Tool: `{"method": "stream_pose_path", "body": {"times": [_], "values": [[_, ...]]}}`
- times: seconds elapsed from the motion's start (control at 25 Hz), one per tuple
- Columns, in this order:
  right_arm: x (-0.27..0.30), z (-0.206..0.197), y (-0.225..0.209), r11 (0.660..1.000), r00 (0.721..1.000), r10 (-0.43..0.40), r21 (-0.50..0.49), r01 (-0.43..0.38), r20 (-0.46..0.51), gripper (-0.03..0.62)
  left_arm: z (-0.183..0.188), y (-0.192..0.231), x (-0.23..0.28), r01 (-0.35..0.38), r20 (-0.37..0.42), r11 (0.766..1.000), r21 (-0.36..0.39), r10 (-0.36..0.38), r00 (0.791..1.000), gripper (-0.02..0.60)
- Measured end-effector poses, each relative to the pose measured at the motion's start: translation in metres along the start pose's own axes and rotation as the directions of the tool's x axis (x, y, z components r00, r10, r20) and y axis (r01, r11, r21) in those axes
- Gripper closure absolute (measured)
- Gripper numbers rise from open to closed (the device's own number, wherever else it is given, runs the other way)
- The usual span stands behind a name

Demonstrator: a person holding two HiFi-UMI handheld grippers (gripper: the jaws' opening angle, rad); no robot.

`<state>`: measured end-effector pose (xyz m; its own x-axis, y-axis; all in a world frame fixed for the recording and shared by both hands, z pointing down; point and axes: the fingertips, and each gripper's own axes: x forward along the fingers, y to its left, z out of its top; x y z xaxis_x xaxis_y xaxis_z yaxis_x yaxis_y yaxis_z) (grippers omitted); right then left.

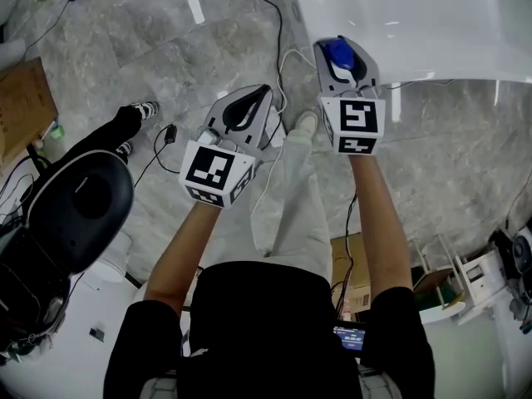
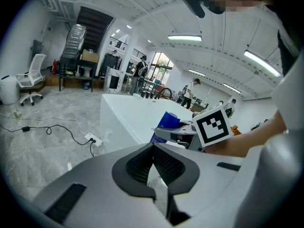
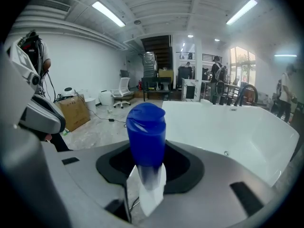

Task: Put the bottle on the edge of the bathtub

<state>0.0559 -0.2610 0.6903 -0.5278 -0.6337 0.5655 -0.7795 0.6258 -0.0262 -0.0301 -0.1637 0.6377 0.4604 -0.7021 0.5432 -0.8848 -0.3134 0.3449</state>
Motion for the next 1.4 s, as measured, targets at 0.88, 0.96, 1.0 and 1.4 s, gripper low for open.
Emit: {"method": "stream_pose_path", "body": {"times": [0.88,0.96,1.0,1.4], "values": [[-0.0032,-0.0051,0.0012,1.0,1.0,-0.012,0.003,0.012,0.011,0.424,-0.0079,-0.005,0.0038,0.024,-0.016,1.0,-0.007,-0.024,1.0,0.568],[-0.0044,-0.0054,0.0015,1.0,1.0,-0.009,0.006,0.009,0.014,0.416,-0.0081,-0.0051,0.0034,0.023,-0.016,1.0,-0.005,-0.023,1.0,0.568],[-0.0052,-0.0052,0.0019,1.0,1.0,-0.006,0.008,0.006,0.016,0.413,-0.0082,-0.0052,0.0029,0.022,-0.016,1.0,-0.004,-0.022,1.0,0.568],[-0.0042,-0.0061,0.001,1.0,1.0,0.014,0.023,-0.015,0.024,0.393,-0.0071,-0.0044,0.0075,0.021,-0.016,1.0,-0.007,-0.021,1.0,0.568]]}}
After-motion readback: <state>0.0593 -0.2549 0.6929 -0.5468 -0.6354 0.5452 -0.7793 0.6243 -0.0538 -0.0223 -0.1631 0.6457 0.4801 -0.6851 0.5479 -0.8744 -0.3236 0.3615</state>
